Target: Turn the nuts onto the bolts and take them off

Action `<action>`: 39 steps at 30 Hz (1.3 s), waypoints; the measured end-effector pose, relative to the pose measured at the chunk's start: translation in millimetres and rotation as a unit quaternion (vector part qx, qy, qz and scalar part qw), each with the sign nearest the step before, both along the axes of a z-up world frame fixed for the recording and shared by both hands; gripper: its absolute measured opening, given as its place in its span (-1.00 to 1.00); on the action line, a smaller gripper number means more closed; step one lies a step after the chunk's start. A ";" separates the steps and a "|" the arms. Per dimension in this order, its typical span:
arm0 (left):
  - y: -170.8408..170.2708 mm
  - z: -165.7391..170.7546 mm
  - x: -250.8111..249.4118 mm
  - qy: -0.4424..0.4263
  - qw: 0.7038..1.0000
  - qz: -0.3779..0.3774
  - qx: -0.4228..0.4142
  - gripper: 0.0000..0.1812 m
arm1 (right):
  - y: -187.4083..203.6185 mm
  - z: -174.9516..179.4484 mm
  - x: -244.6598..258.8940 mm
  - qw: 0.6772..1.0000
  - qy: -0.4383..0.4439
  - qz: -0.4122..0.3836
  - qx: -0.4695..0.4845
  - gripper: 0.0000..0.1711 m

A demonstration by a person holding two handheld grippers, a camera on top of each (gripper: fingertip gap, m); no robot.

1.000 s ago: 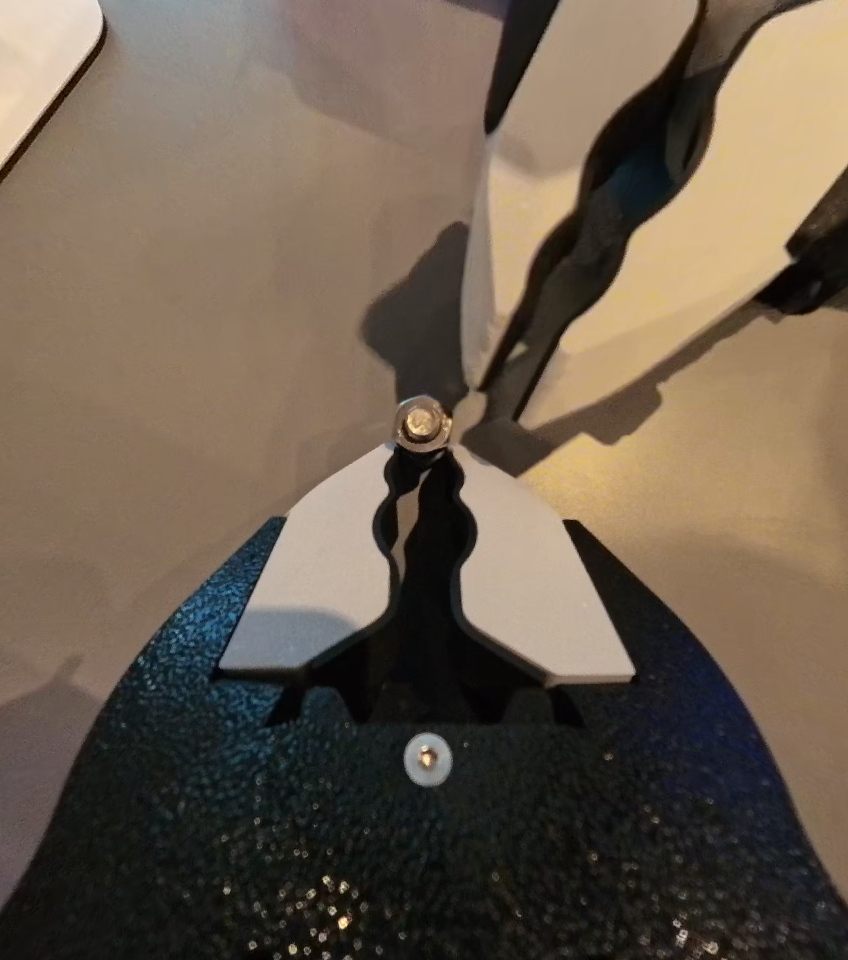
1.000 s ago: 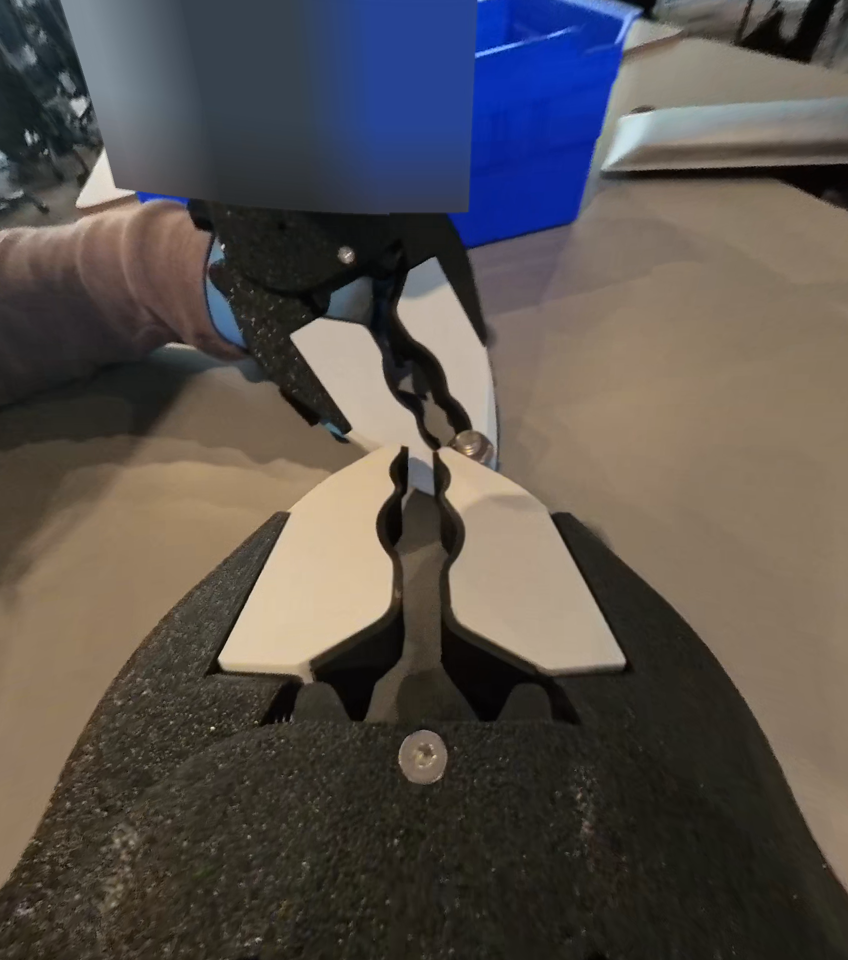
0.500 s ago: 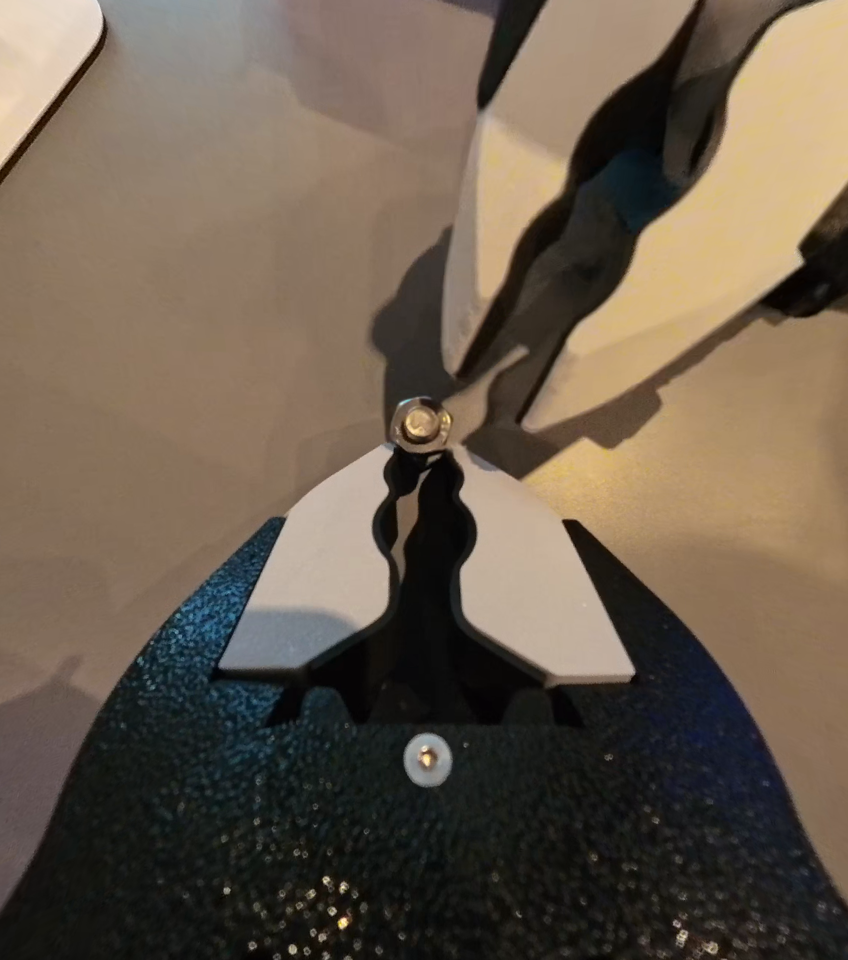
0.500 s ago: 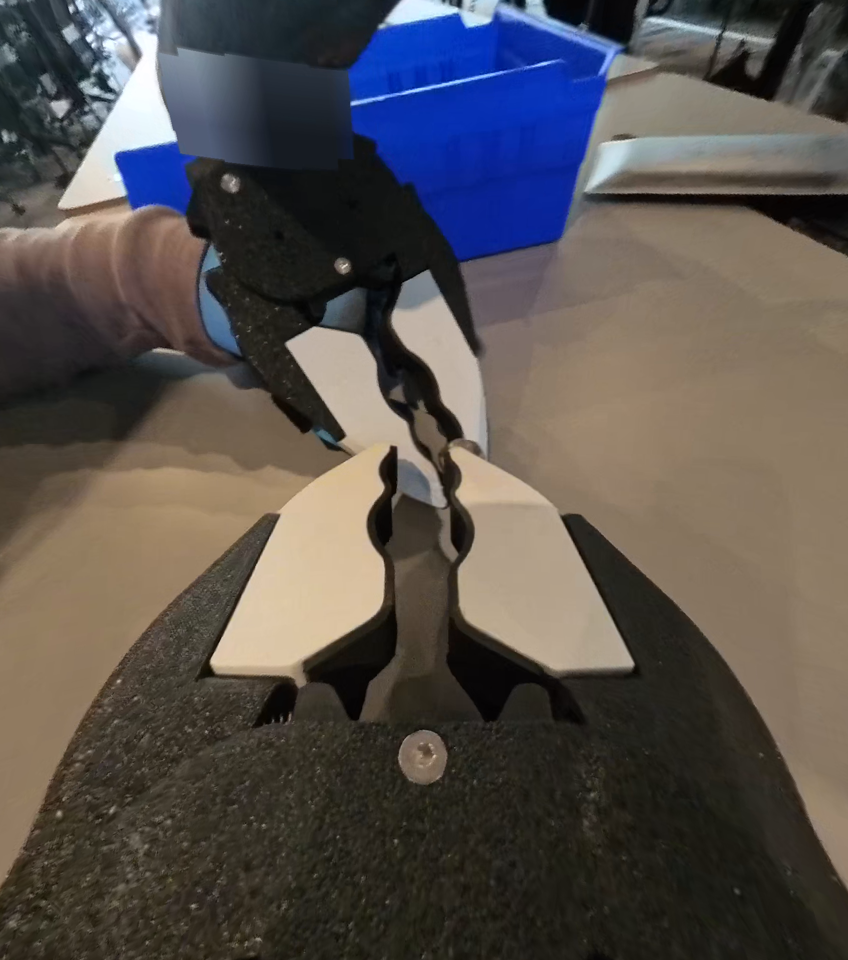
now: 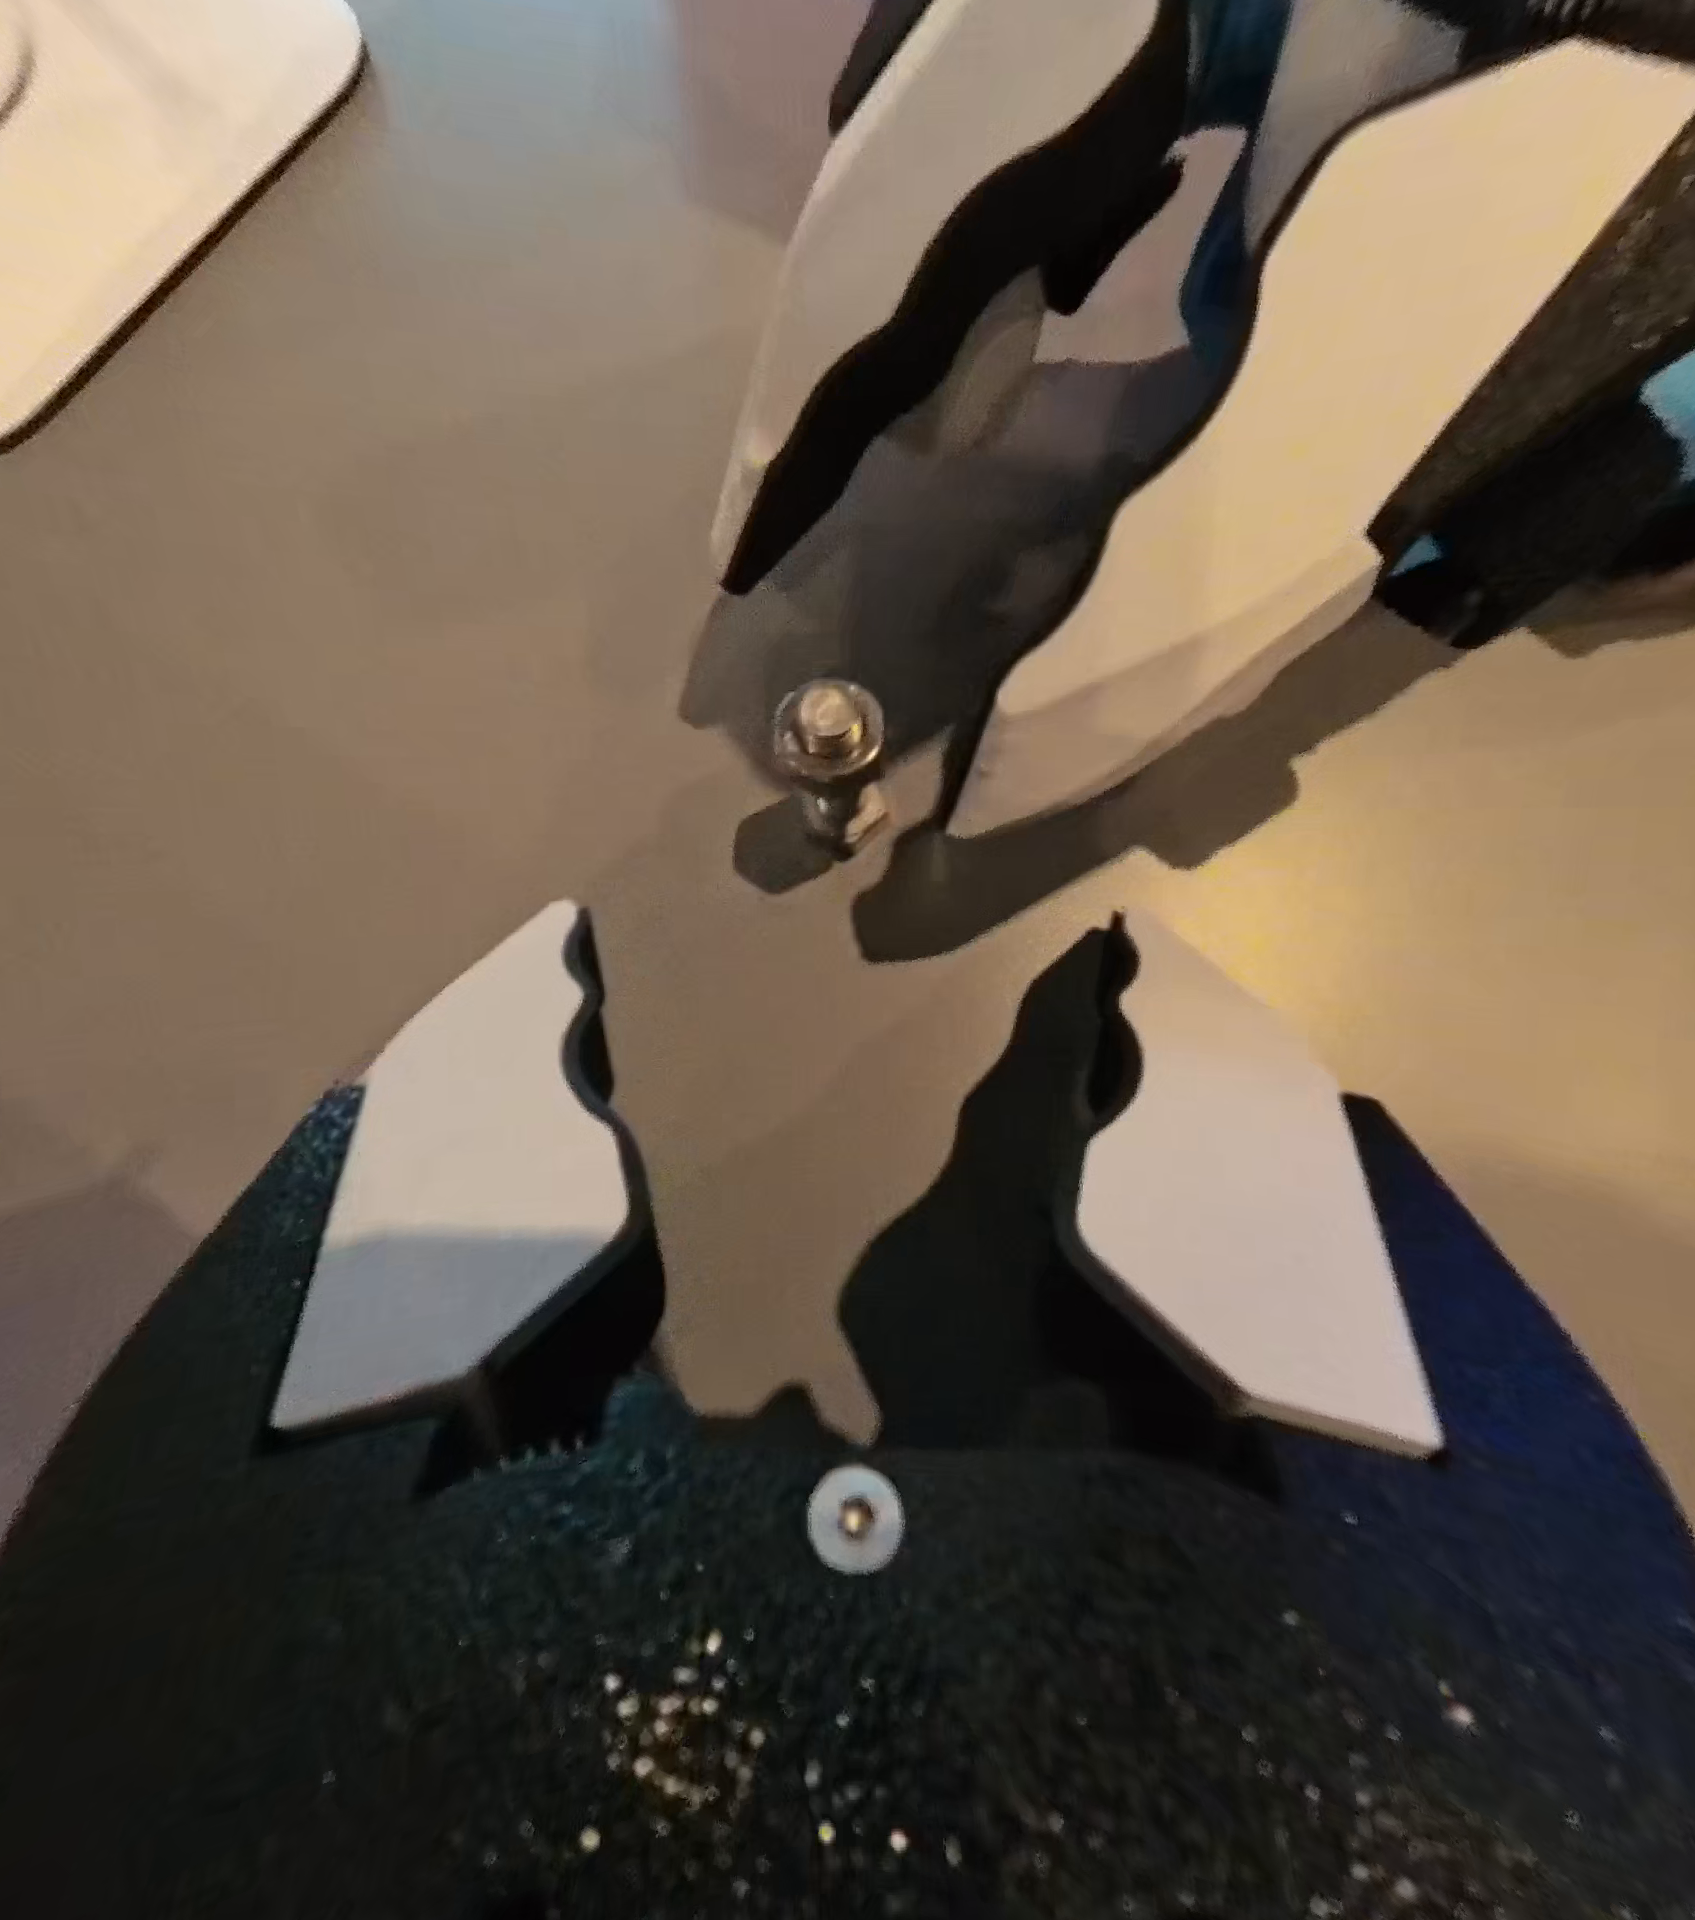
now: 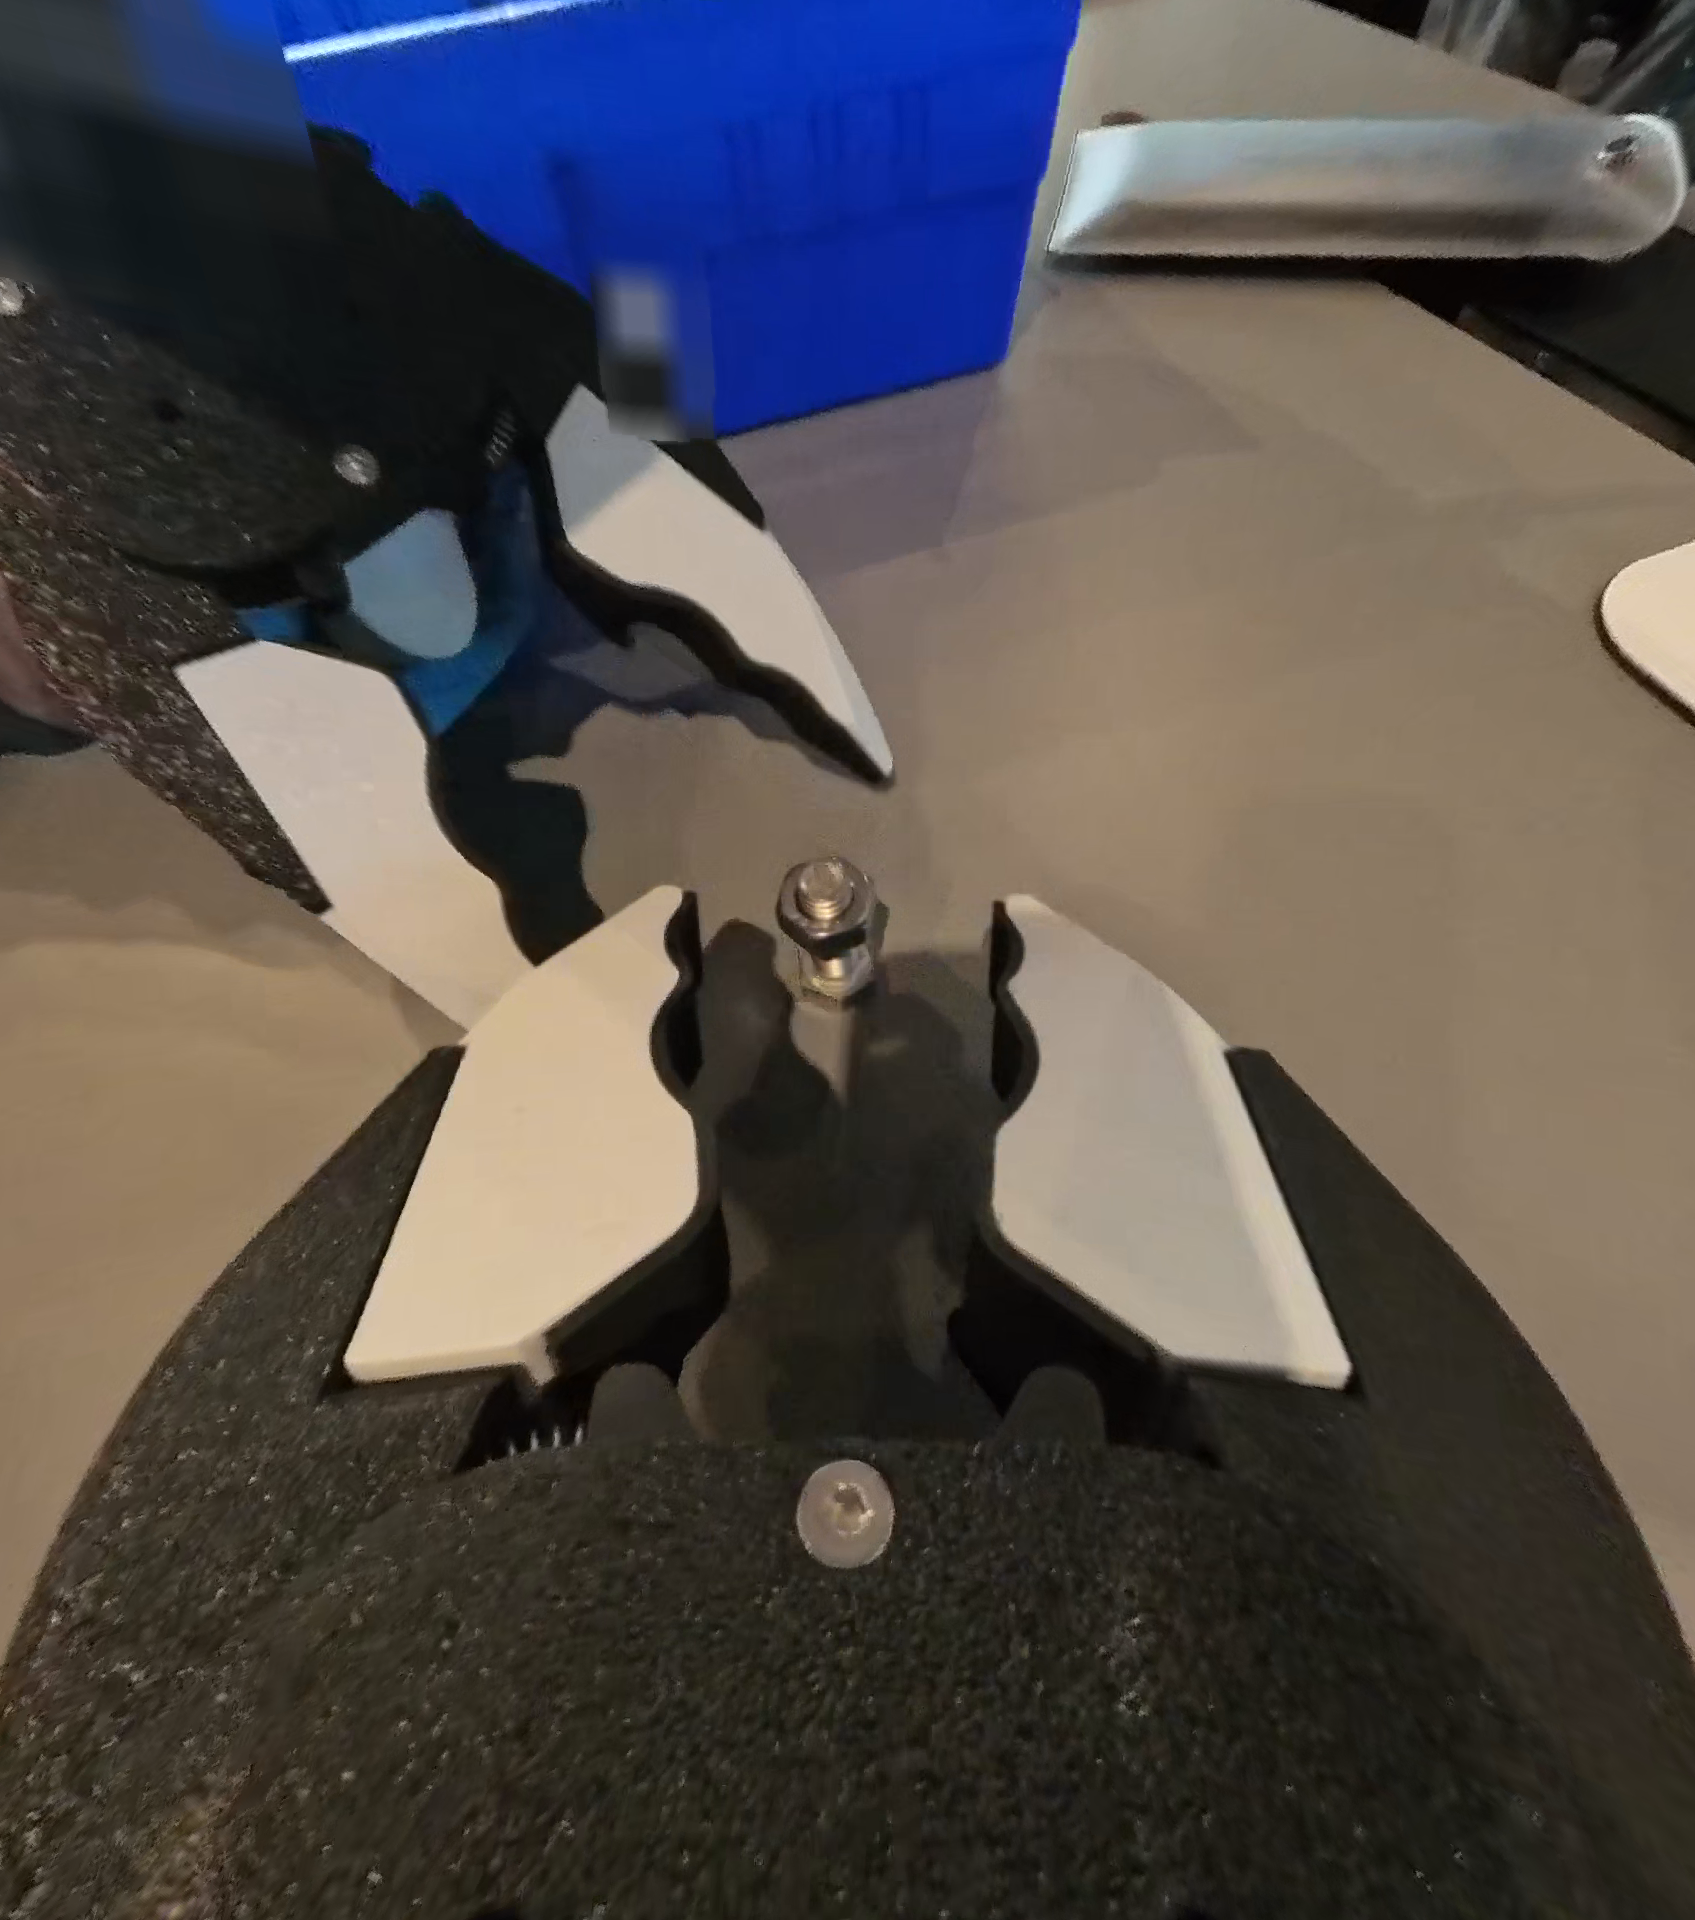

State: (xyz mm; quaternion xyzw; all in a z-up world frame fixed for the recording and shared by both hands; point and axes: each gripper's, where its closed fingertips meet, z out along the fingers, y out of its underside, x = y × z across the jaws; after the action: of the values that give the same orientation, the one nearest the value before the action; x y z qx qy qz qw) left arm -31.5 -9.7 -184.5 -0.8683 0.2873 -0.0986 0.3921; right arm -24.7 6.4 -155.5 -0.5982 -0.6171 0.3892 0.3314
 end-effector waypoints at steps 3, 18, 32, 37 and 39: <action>-1.1 3.4 -2.6 -0.021 0.999 0.008 0.022 0.09 | -3.5 -8.4 -2.3 0.999 -0.030 0.008 0.017 -0.38; 2.6 4.6 -5.4 -0.006 0.999 0.013 0.040 0.24 | 0.3 -18.3 -8.7 0.996 -0.061 -0.010 0.068 -0.77; 4.8 4.8 -9.5 -0.002 0.999 0.030 0.042 0.28 | 69.0 154.6 119.5 0.937 0.121 -0.218 0.244 -0.78; 7.5 9.1 -9.9 -0.006 0.998 0.040 0.056 0.27 | 167.1 125.3 207.6 0.941 0.044 -0.292 0.163 -0.78; 8.3 12.6 -8.6 -0.013 0.997 0.042 0.065 0.27 | 193.2 100.3 221.0 0.945 0.017 -0.291 0.148 -0.78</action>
State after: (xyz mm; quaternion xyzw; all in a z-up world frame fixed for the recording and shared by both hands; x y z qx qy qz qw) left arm -40.0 -1.3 -172.0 -0.8507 0.2512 -0.0745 0.4556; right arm 196.3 199.6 -55.1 -0.6893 -0.4610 0.1903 0.5255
